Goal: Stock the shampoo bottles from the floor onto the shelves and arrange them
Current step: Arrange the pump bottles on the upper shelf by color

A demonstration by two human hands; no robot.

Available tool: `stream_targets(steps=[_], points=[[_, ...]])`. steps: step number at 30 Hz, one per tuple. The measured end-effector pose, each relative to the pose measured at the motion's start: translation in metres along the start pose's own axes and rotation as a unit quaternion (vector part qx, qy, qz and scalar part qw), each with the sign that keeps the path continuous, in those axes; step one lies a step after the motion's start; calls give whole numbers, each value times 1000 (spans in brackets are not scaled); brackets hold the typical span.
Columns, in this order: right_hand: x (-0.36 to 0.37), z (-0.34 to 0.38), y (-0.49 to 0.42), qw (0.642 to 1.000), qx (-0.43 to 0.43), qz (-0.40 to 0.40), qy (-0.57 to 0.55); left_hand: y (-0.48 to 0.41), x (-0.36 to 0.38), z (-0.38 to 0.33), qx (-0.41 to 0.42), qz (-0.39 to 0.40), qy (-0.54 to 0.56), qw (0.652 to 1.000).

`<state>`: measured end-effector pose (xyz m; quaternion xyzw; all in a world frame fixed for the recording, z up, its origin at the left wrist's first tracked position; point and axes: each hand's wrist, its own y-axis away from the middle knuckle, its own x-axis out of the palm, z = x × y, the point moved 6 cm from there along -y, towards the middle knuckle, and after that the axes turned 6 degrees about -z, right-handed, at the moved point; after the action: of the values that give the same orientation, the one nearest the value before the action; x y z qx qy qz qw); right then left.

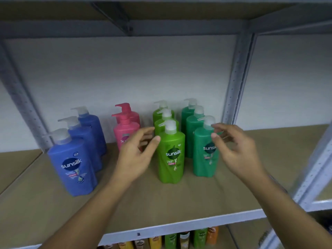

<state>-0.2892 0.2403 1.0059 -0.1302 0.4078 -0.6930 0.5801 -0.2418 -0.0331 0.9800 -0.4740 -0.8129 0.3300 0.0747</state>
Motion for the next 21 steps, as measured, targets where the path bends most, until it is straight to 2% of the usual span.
stream_targets(steps=[3,7,10,12,15,17,21], points=[[-5,12,-46,994,57,71,52,-45,0,-30,13,23,-26,999],[11,12,-100,966,143,198,88,-107,22,-38,23,100,-179,979],[40,2,-132,932,161,286,151,-142,47,-34,17,197,-302,932],[59,-9,-140,906,204,333,164,-155,63,-24,-4,271,-359,893],[80,-25,-138,858,249,402,201,-160,76,-2,-45,340,-372,862],[88,-32,-138,850,254,417,195,-160,79,7,-50,346,-368,862],[90,-38,-147,875,231,385,183,-164,80,3,31,333,-387,859]])
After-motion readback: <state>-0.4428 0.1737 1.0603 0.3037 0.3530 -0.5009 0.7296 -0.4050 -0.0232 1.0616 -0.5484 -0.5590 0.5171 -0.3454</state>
